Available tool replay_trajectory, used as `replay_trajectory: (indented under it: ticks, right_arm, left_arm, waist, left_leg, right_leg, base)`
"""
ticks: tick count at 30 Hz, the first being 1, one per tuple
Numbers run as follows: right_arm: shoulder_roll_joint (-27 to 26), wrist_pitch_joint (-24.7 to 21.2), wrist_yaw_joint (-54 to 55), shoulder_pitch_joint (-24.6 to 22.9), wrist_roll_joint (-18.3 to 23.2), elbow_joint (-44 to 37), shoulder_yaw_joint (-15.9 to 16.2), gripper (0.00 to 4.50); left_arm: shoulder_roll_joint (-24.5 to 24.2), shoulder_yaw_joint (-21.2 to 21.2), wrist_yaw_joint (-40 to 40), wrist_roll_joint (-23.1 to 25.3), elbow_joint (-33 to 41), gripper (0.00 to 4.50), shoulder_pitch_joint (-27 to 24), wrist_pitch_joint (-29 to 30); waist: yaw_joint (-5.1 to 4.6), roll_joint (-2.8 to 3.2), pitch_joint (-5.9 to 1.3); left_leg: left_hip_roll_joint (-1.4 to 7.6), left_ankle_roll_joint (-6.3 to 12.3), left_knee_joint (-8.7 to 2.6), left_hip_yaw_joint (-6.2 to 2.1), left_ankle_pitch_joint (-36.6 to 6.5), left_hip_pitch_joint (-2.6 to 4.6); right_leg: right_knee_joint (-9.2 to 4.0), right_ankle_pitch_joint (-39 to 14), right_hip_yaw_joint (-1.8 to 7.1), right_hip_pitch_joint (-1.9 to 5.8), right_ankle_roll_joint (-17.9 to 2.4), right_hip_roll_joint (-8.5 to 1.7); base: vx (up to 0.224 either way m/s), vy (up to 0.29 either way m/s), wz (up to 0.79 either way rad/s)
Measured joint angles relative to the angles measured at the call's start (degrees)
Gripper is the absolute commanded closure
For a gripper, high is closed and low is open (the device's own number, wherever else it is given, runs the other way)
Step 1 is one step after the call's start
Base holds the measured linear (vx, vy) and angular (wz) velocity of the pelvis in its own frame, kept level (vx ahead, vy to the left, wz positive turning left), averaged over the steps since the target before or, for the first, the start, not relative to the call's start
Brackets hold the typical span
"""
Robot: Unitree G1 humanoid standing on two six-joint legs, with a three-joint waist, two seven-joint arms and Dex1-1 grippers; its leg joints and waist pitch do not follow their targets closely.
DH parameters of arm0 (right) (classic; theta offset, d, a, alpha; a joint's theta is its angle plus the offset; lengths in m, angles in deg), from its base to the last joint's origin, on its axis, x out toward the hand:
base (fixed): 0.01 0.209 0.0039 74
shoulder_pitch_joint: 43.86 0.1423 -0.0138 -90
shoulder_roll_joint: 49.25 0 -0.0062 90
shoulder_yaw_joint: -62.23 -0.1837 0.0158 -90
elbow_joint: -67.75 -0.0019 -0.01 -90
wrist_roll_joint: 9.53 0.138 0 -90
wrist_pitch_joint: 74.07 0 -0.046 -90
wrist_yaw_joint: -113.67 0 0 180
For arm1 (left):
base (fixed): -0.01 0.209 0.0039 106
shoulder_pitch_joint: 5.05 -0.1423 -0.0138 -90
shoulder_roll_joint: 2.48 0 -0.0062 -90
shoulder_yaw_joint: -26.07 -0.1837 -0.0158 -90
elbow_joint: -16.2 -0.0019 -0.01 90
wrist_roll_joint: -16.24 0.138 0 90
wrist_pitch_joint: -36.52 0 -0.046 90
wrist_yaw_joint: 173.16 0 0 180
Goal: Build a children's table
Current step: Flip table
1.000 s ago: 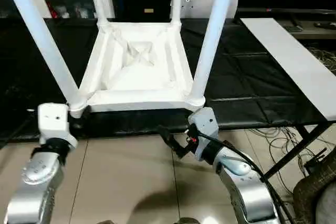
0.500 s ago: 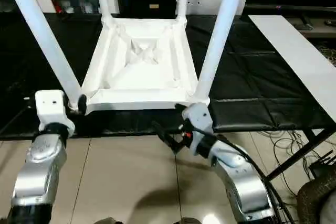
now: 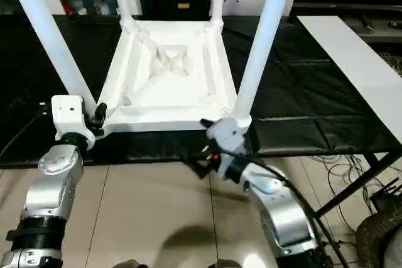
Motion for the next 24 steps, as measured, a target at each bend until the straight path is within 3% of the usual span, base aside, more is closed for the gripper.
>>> replay_trajectory:
  ticks: [8, 13, 16, 20, 24]
  right_arm:
    - [0.39, 0.02, -2.83, 0.29, 0.44, 0.31, 1.21, 0.0]
    - [0.33, 0.0, -3.79, 1.14, 0.9, 0.68, 1.88, 0.0]
    - [-0.78, -1.03, -2.96, 1.7, 1.03, 1.62, 1.61, 0.0]
    - [-3.66, -3.74, 0.31, 3.89, 2.22, 3.83, -0.41, 0.0]
    - [-6.06, -5.17, 3.86, 6.41, 2.71, 7.02, -2.16, 0.0]
  left_arm:
    - [0.39, 0.2, -0.09, -0.68, -0.2, 2.44, 0.0, -0.48]
    - [2.19, 2.1, -0.15, -3.68, 0.58, 2.46, 0.05, 0.79]
    - [4.34, 5.03, -0.6, -7.27, 3.01, 2.47, 0.36, 5.63]
    - [6.67, 7.09, -1.31, -11.32, 6.08, 2.47, 0.46, 10.8]
    - [10.96, 10.42, -1.76, -20.06, 10.18, 2.47, 0.62, 17.25]
  waist:
    - [0.15, -0.03, 0.0]
    - [0.29, -0.02, 0.0]
    - [0.2, 0.16, -0.03]
    - [-0.03, 0.88, -0.07]
    - [0.33, 1.04, -0.16]
  left_leg:
    - [0.0, 0.01, -0.01, 0.08, 0.0, 0.01]
    - [0.0, 0.01, -0.01, 0.17, -0.01, 0.04]
    - [0.0, 0.04, -0.04, 0.33, -0.02, 0.07]
    - [-0.02, 0.09, -0.09, 0.57, -0.03, 0.11]
    - [-0.02, 0.12, -0.16, 0.6, 0.0, 0.11]
  right_leg:
    - [0.01, 0.01, 0.08, -0.05, -0.01, 0.0]
    - [0.01, 0.01, 0.17, -0.06, -0.02, 0.0]
    - [0.02, 0.01, 0.32, -0.13, -0.02, -0.01]
    - [0.06, 0.01, 0.51, -0.22, -0.02, -0.05]
    - [0.04, 0.0, 0.49, -0.26, -0.01, -0.05]
  base:
    - [0.0, 0.0, 0.0]
    - [0.0, 0.0, 0.0]
    - [0.0, 0.0, 0.0]
    - [0.0, 0.0, 0.0]
    - [0.0, 0.0, 0.0]
